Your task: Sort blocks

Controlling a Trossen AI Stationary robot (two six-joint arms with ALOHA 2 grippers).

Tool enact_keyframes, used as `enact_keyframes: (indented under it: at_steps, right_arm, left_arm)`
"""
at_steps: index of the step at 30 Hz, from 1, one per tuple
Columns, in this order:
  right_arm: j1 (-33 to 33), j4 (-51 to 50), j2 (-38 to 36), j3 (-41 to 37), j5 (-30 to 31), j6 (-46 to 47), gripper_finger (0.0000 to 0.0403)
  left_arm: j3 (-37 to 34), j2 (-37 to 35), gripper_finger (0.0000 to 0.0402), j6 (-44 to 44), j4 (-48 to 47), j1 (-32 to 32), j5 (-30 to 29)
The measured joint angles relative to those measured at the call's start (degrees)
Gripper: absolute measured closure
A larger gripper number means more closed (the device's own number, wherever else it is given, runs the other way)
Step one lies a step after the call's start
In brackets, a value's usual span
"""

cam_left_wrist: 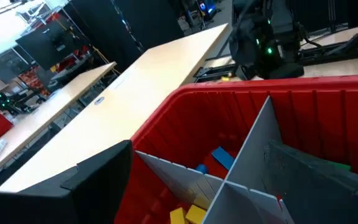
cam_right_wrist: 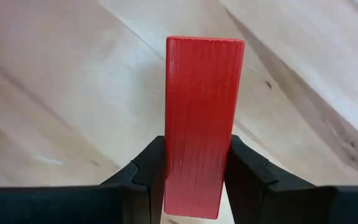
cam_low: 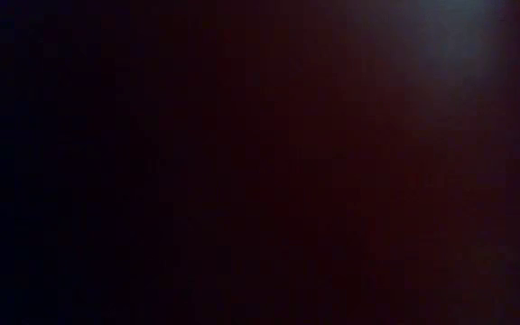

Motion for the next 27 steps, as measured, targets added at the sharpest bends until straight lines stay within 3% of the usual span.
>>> enact_keyframes:
  at_steps: [15,21,27]
  right_arm:
    - [0.0,5.0,-23.8,0.2,3.7,3.6,0.0296]
    - [0.1,26.6,-27.4,0.2,-0.1,0.1,0.0296]
    - [1.5,52.3,-23.2,0.3,-8.0,-2.2,0.0296]
  left_arm:
    - [0.0,0.1,0.0052,3.5,0.4,0.0,-0.5]
    - [0.0,1.6,0.0052,8.1,2.6,0.8,-2.3]
    - [0.0,5.3,0.0052,18.6,7.5,2.0,-7.9]
